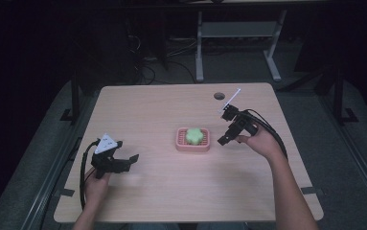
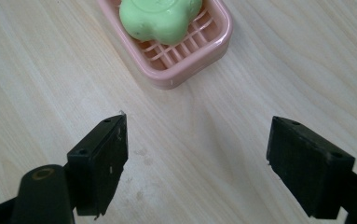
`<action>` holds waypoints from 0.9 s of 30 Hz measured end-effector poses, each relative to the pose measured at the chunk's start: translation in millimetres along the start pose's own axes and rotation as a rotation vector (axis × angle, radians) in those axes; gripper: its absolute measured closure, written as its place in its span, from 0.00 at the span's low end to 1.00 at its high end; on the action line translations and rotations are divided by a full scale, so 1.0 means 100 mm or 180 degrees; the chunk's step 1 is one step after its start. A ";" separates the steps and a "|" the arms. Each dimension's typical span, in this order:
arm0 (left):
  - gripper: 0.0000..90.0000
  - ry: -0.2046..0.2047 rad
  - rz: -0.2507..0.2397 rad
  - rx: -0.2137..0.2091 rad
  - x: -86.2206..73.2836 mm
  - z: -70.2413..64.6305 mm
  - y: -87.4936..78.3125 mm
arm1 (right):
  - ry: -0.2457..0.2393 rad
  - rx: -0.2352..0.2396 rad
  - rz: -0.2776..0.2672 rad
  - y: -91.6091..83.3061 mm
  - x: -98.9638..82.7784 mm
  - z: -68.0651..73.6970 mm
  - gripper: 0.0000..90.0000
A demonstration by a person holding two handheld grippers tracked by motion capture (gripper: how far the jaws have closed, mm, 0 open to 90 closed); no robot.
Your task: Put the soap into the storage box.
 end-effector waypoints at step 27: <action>0.16 -0.0001 0.0008 0.0005 0.00 0.00 0.01 | 0.0221 0.0007 -0.0102 -0.06 -0.47 -0.05 0.22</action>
Point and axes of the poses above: each handheld gripper's, and its own axes: y roughly forward along the jaws, x roughly out of its top, z roughly to its left, the point moved 10 cm from there along y, roughly forward along the jaws, and after that the axes turned 15 degrees about -x, right-handed, at the moved point
